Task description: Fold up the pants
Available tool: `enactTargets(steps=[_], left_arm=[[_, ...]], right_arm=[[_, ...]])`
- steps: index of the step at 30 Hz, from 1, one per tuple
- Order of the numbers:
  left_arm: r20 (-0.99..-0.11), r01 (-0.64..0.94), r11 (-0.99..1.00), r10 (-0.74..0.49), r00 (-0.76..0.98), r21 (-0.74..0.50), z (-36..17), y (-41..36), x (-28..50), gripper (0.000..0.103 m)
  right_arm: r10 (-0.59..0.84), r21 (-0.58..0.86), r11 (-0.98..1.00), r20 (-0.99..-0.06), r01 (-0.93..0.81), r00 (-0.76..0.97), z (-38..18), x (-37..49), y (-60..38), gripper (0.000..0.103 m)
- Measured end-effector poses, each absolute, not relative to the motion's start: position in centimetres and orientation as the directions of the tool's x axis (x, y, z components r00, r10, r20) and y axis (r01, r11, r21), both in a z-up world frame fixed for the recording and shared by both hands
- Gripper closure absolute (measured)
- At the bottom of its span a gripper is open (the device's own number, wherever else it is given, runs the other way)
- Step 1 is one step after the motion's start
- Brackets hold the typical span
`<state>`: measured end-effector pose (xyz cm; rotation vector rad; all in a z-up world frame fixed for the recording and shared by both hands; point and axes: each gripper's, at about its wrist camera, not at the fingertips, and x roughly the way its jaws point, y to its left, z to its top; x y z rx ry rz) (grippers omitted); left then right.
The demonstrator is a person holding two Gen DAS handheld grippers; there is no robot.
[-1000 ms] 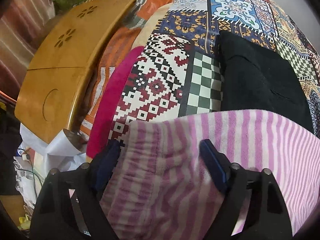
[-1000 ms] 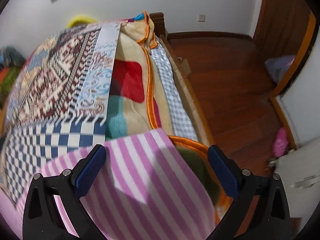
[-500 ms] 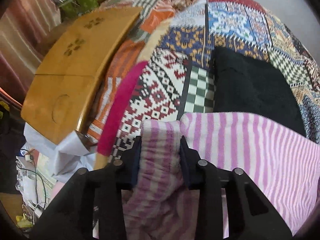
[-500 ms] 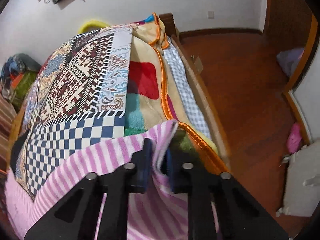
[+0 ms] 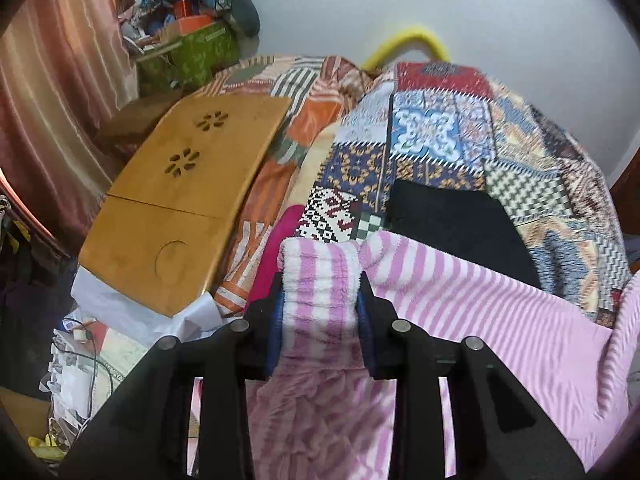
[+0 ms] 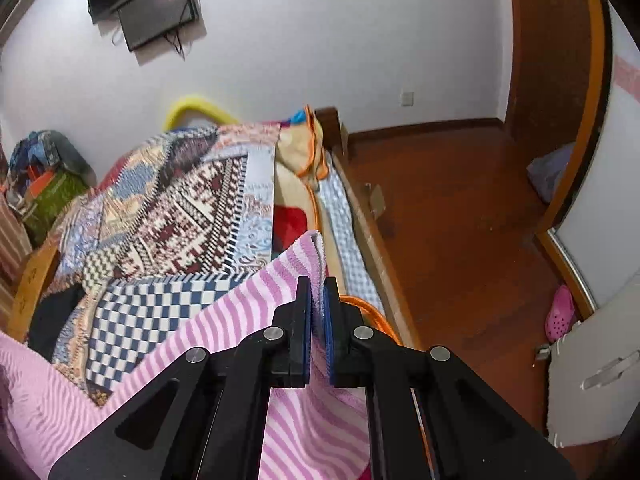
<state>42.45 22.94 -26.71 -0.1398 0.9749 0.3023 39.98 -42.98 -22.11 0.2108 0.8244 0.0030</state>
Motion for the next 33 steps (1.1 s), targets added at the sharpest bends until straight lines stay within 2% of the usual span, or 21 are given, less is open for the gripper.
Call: enactTargets(steps=[5,18,25,33], left_arm=[[-0.805,-0.295,0.956,0.172,0.567,-0.003,-23.6,22.3,39.3,0.071],[-0.766,-0.278,0.959,0.142,0.627,-0.049,-19.6,21.5,30.0,0.071],[-0.754,-0.271,0.961,0.132,0.643,-0.063,-19.4,21.2,24.7,0.071],[-0.78,-0.287,0.953,0.104,0.617,-0.1,-22.0,22.4,19.6,0.071]], right_arm=[[0.082,0.191,0.979,-0.691,0.072,0.718,-19.6,37.4,-43.3,0.098],[0.067,0.222,0.97,-0.633,0.098,0.772,-15.8,29.2,-44.7,0.098],[0.047,0.216,0.97,-0.609,0.108,0.792,-15.2,24.4,-44.6,0.098],[0.038,0.237,0.962,-0.61,0.137,0.792,-17.3,20.2,-44.7,0.098]])
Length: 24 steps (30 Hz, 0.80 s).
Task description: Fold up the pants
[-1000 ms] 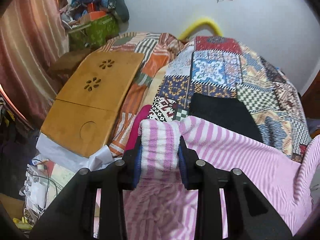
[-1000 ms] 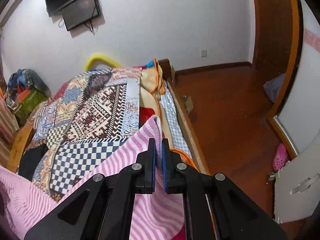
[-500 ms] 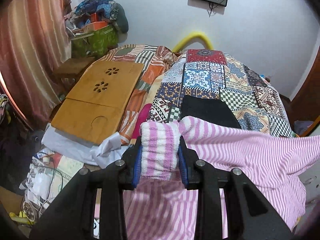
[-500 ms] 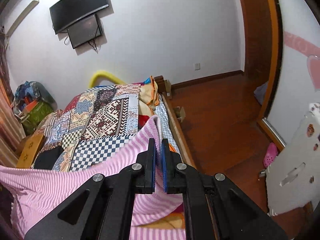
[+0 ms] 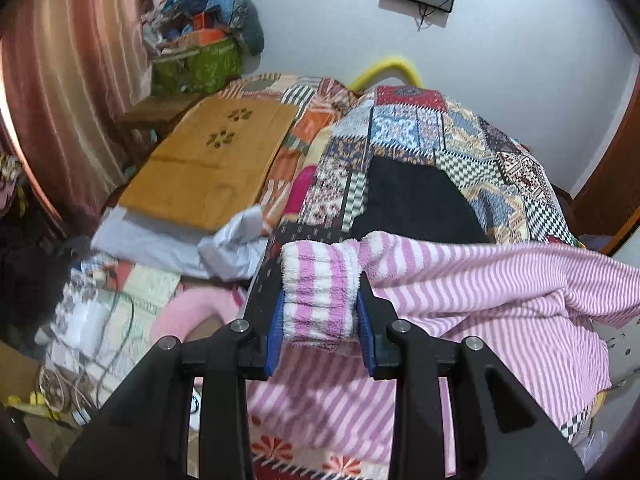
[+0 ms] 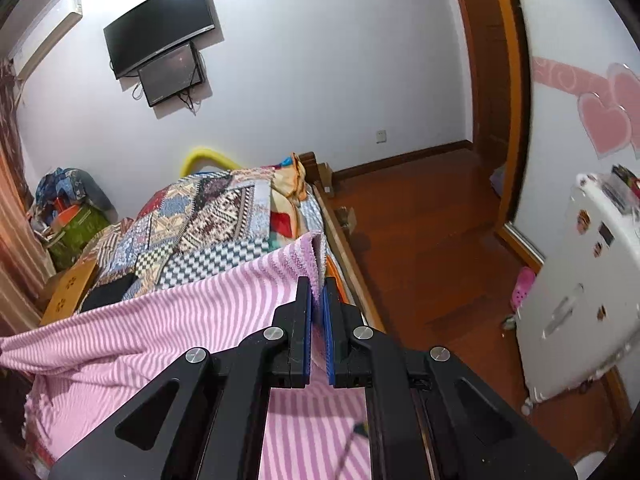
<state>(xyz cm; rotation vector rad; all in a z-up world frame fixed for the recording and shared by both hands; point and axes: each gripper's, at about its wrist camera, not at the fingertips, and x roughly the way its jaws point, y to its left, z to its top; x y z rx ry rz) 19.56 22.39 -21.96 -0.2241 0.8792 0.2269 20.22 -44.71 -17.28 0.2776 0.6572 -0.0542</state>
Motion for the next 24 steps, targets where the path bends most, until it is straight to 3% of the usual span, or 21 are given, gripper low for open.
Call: enactTargets(steps=[14,24], left_arm=[[-0.84,-0.345,0.922,0.045,0.541,-0.173,-28.4,24.5,14.1,0.071],[-0.884,-0.395,0.906,0.055,0.464,-0.151,-32.8,24.9,13.1,0.071]], right_arm=[[-0.001,0.249,0.944,-0.652,0.215,0.758,-21.7,14.3,-45.4,0.098],[-0.038,0.216,0.934,-0.733,0.286,0.679,-26.5,11.5,-46.3,0.098]])
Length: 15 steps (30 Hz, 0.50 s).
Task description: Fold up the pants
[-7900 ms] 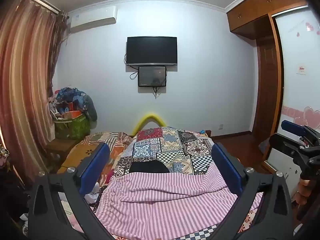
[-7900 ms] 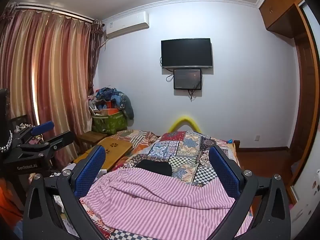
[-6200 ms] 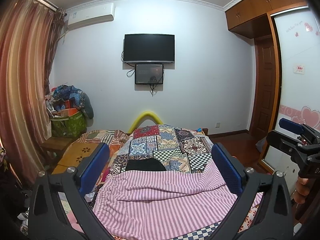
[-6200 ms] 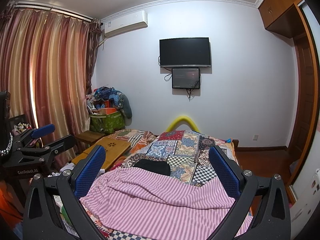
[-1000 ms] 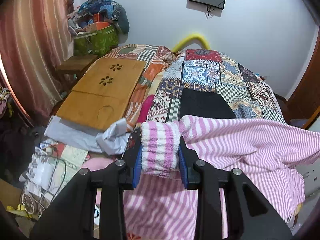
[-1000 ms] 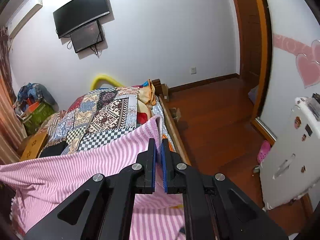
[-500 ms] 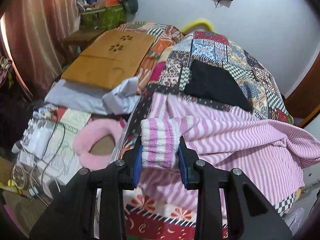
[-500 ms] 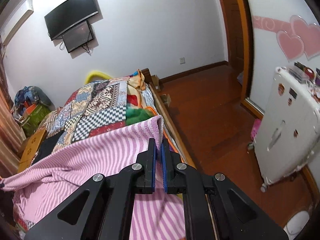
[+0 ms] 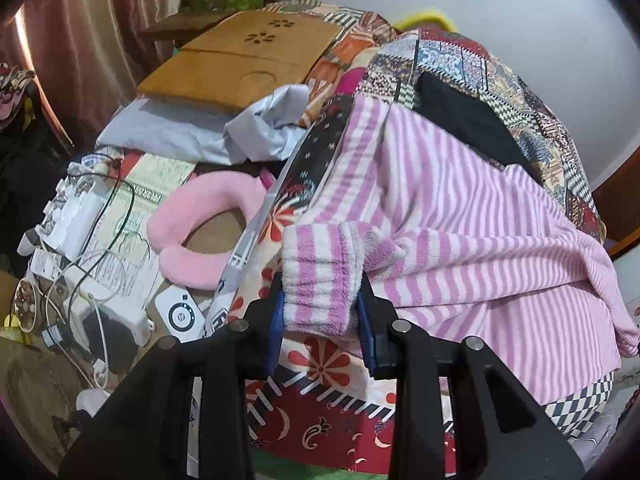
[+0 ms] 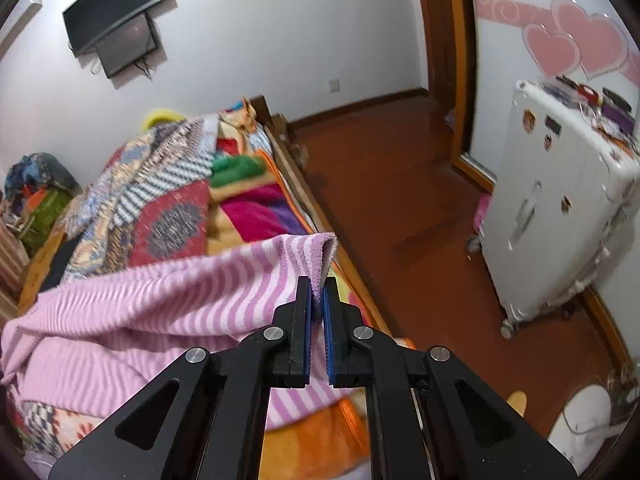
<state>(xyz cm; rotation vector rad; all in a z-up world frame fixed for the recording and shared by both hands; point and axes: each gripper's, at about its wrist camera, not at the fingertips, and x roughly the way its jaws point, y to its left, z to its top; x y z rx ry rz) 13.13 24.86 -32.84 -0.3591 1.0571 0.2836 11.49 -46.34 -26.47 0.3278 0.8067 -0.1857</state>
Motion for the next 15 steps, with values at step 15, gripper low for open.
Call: enactTargets(steps=[15], left_arm=[[-0.886,-0.417,0.905,0.121,0.449,-0.088,-30.4,23.3,11.6,0.053]], right_arm=[[0.014,0.2,0.931,-0.856,0.307,0.516,-30.7,9.3,-45.5,0.097]])
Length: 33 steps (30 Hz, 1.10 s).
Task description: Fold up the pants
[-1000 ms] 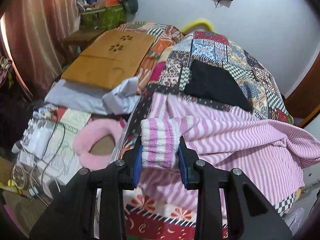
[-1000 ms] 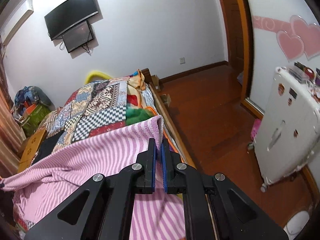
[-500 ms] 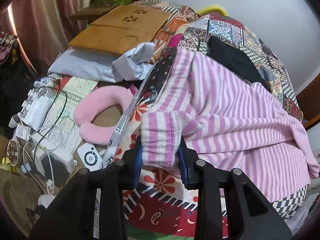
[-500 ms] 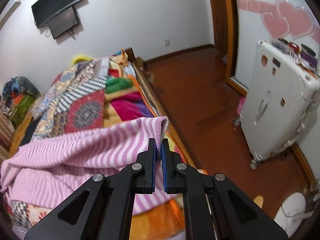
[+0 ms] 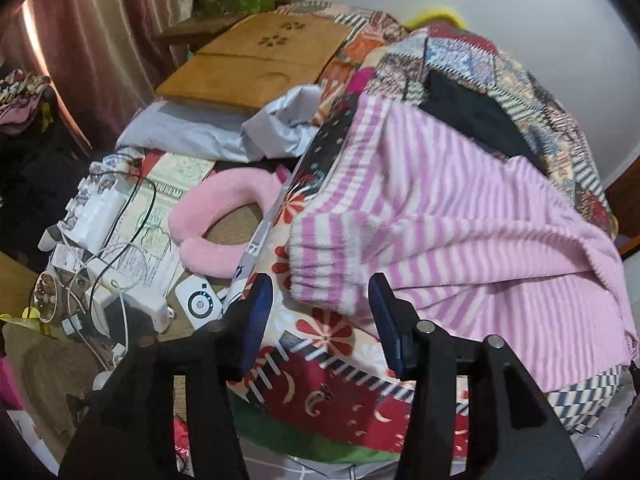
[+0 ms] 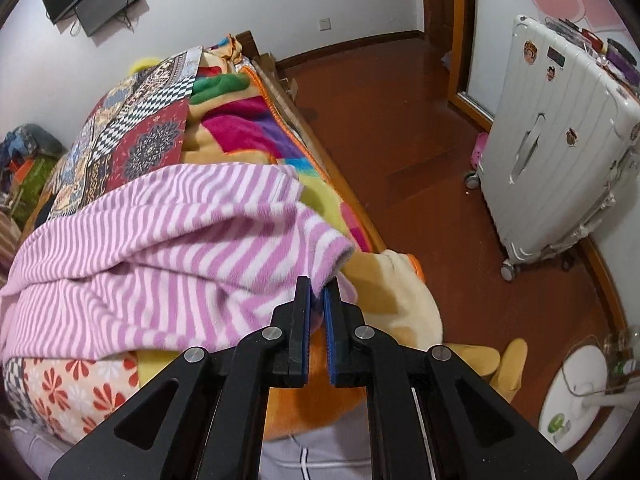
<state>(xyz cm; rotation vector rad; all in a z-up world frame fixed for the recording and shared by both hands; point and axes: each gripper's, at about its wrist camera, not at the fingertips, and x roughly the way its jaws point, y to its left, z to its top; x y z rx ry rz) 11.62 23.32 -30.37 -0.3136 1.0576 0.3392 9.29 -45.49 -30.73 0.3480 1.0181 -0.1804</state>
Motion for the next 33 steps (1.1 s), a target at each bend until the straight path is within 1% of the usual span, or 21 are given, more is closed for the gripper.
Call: enactTargets(steps=[2,7,11,13,18,20,22,25,29,33], left_arm=[[-0.877,-0.413,0.907,0.133,0.463,-0.081,-29.2,22.7,11.7,0.051],[-0.842,-0.355,0.934,0.153,0.518,-0.048,-26.1,20.1,12.9,0.048],[-0.81,-0.259,0.964,0.112,0.576,-0.051,-24.1,16.5,14.7,0.041],[-0.797,-0.19,0.98,0.071,0.599,-0.056,-23.5,14.1,16.0,0.039],[-0.792,-0.021,0.999,-0.021,0.611,-0.043,-23.6,8.0,18.9,0.038],[-0.797,0.041,0.999,-0.045,0.603,-0.025,-24.3,5.7,19.7,0.037],[-0.807,0.095,0.995,-0.072,0.586,-0.02,-25.3,3.5,20.5,0.036],[-0.828,0.17,0.985,-0.126,0.546,-0.038,-27.1,0.7,21.8,0.036],[-0.848,0.223,0.975,-0.123,0.516,-0.005,-29.2,-1.7,22.8,0.036],[-0.855,0.248,0.968,-0.111,0.506,0.021,-30.6,-2.6,23.5,0.036]], right_arm=[[0.003,0.186,0.936,-0.854,0.3,0.52,-29.6,8.9,-45.3,0.094],[-0.043,0.137,0.955,-0.814,0.264,0.579,-25.9,8.3,-43.8,0.073],[-0.018,0.115,0.98,-0.766,0.165,0.642,-23.0,9.3,-40.9,0.067],[0.024,0.118,0.988,-0.743,0.096,0.669,-21.9,10.1,-38.8,0.06],[0.144,0.116,0.989,-0.706,-0.087,0.694,-20.6,12.6,-33.1,0.058],[0.188,0.105,0.981,-0.7,-0.162,0.689,-20.7,13.7,-30.6,0.055],[0.229,0.1,0.969,-0.697,-0.224,0.68,-21.0,14.5,-28.3,0.049],[0.279,0.09,0.947,-0.703,-0.308,0.653,-22.3,15.4,-24.7,0.046],[0.317,0.087,0.921,-0.732,-0.38,0.602,-24.1,16.3,-21.4,0.045],[0.349,0.088,0.89,-0.764,-0.448,0.543,-25.7,17.3,-18.7,0.045]])
